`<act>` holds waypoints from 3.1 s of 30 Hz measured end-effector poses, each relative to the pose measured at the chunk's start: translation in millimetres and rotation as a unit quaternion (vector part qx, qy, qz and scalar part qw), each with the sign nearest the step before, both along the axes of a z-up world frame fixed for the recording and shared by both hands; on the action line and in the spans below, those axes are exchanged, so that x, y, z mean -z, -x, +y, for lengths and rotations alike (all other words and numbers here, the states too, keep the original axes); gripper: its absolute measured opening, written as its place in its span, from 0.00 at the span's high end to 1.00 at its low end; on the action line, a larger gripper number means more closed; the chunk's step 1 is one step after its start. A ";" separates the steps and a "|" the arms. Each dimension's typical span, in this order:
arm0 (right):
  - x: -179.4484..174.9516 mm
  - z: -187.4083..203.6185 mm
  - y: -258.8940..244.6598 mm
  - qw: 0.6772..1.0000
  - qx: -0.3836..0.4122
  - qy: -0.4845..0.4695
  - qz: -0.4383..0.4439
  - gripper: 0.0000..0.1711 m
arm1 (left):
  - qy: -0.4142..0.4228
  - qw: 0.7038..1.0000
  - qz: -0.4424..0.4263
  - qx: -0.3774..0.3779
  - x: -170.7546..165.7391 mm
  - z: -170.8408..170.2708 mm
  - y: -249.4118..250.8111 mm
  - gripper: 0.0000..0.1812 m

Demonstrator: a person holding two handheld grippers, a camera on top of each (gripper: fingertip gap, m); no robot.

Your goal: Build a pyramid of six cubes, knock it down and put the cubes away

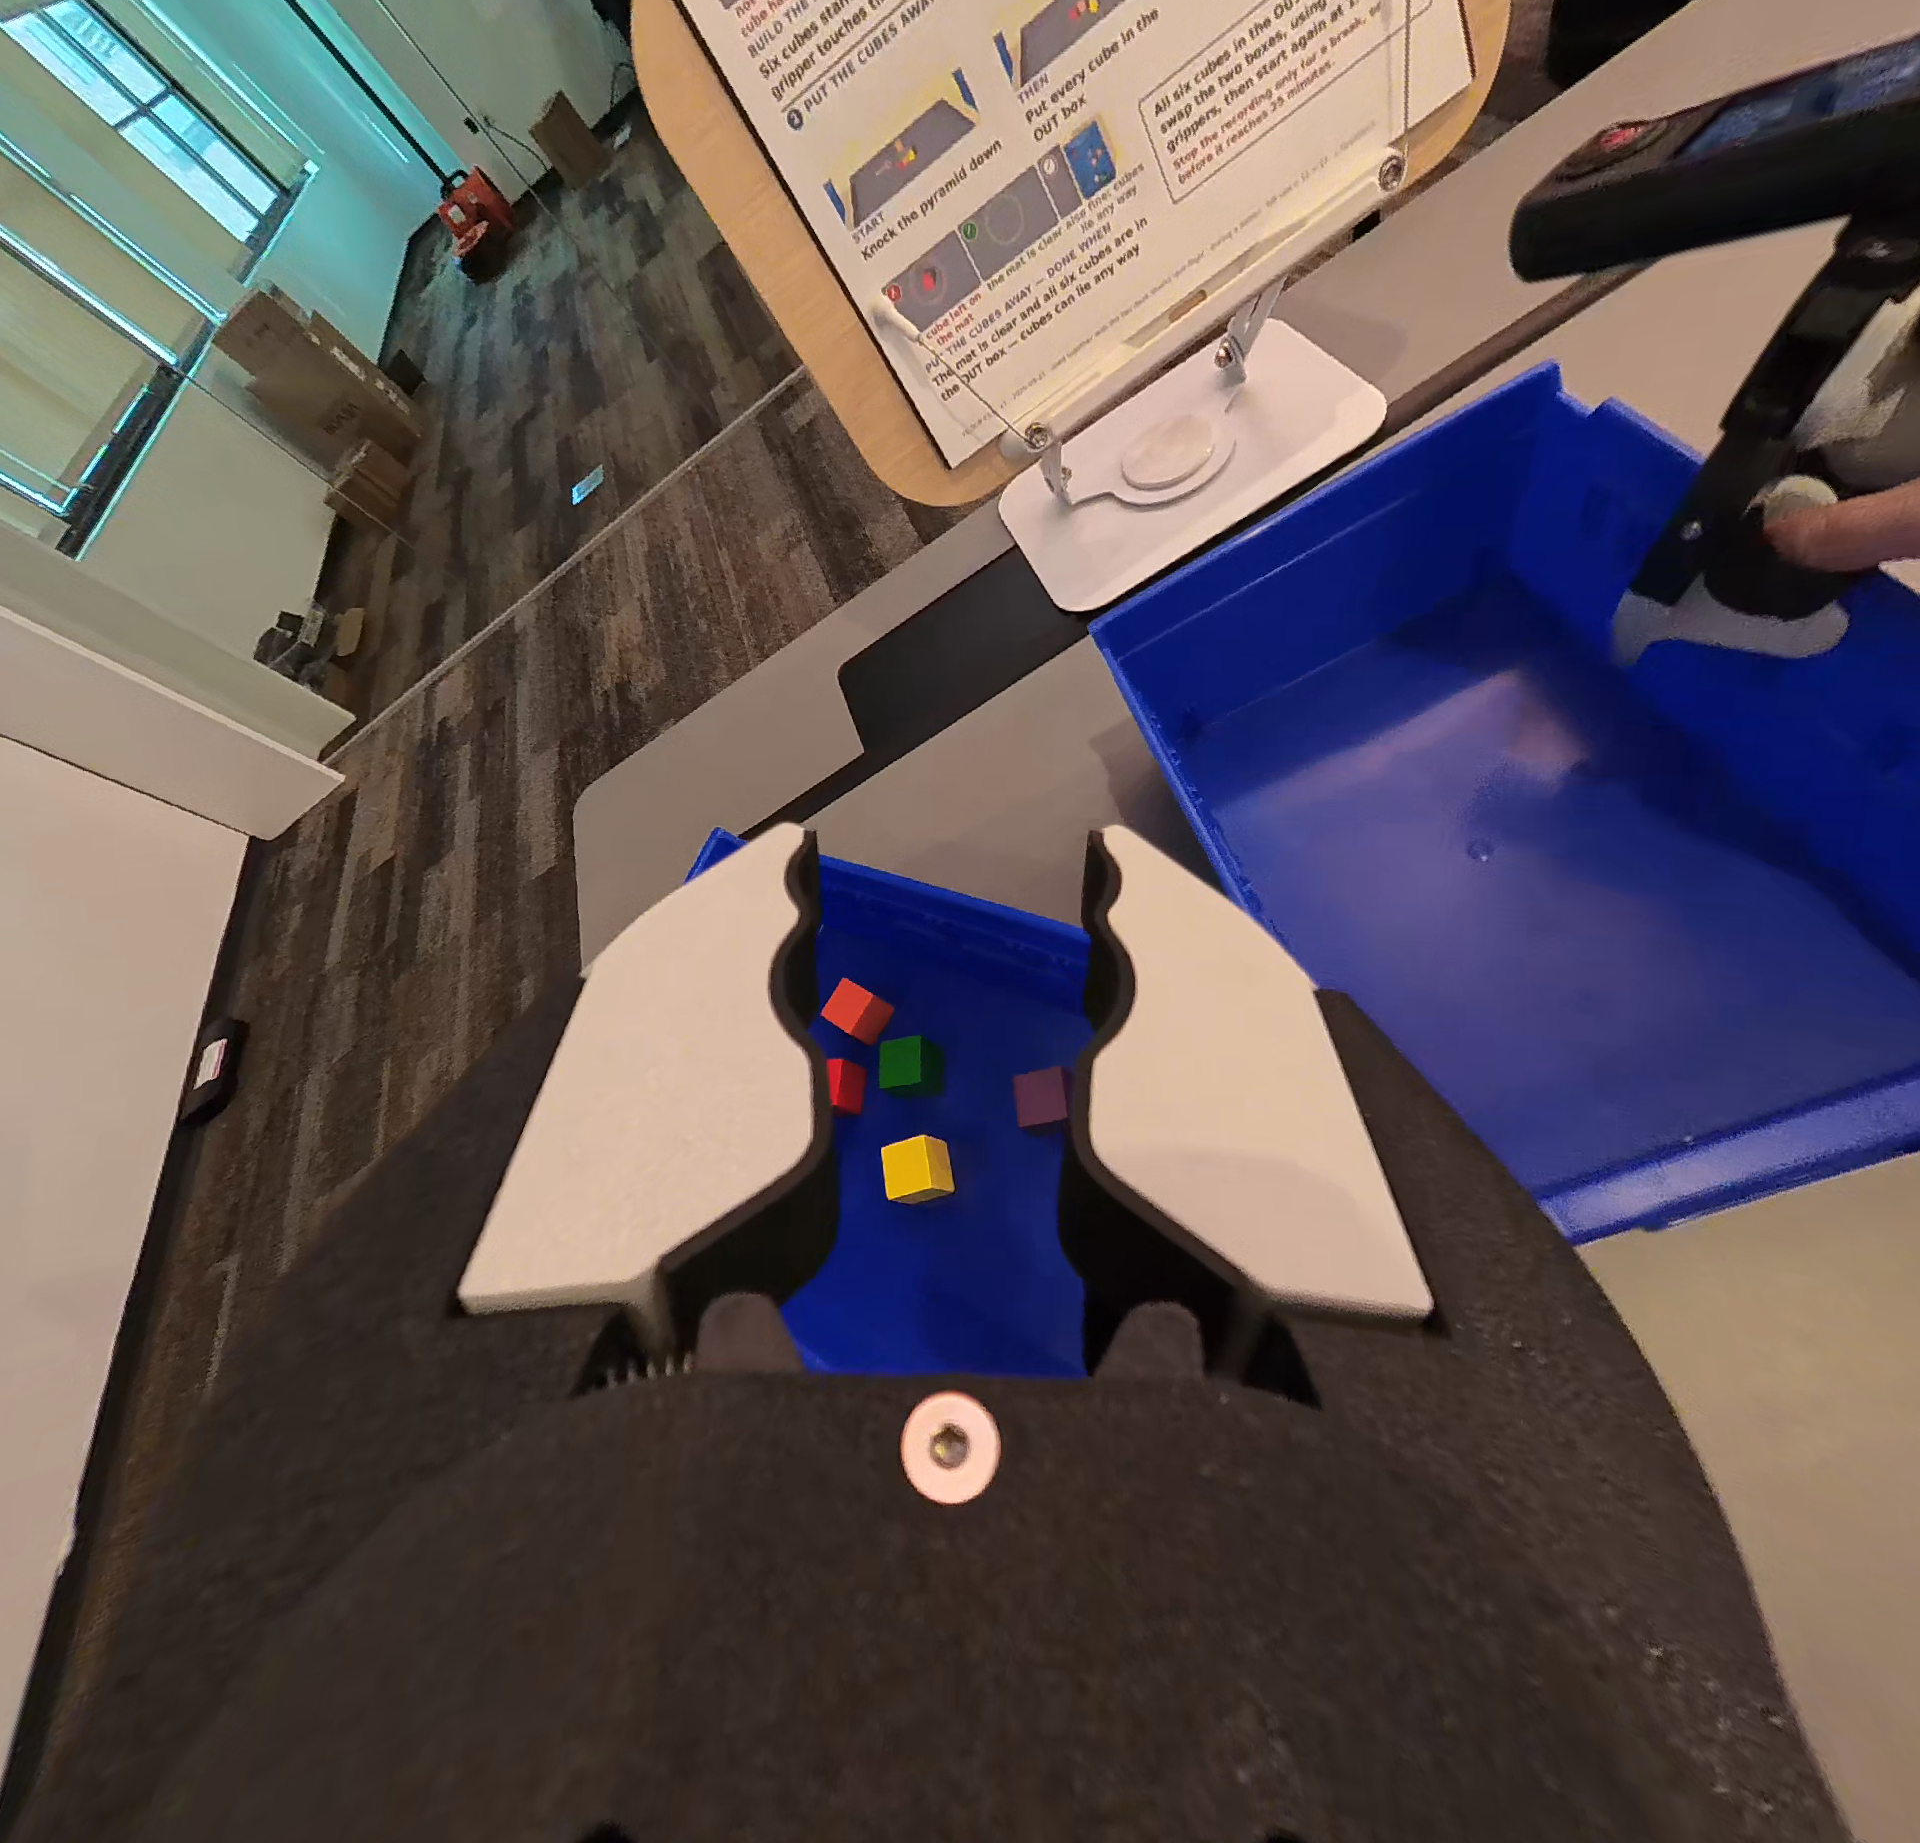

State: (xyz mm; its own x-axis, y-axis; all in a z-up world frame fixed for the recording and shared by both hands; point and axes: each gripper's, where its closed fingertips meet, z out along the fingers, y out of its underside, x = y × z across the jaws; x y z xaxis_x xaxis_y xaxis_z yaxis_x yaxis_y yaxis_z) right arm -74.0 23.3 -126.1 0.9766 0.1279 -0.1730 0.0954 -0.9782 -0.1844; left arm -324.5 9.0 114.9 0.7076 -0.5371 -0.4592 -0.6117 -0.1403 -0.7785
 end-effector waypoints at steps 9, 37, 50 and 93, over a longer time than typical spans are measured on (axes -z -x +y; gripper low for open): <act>0.8 2.9 -88.1 0.999 0.009 0.027 -0.023 0.96 | 0.006 1.000 0.016 0.013 5.9 -1.2 -7.8 0.73; 3.1 -93.8 -377.0 0.984 0.170 -0.025 -0.039 0.95 | 0.033 0.997 0.047 -0.051 22.0 28.7 8.1 0.70; -174.0 -65.4 -337.4 0.858 0.185 -0.436 -0.200 0.70 | 0.212 0.911 -0.029 -0.352 86.0 45.8 216.0 0.70; -143.7 -16.0 -218.5 0.906 -0.013 -0.405 -0.118 0.70 | 0.330 0.935 0.087 -0.095 212.5 136.0 158.8 0.87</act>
State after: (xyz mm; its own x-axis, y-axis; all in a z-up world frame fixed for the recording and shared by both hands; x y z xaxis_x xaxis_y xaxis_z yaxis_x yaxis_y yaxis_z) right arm 144.5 7.3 17.7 0.9691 0.1427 0.2011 0.2464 -0.5270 -0.8134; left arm -483.3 144.9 -97.6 0.7641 -0.6168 -0.1888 -0.6366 -0.6737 -0.3752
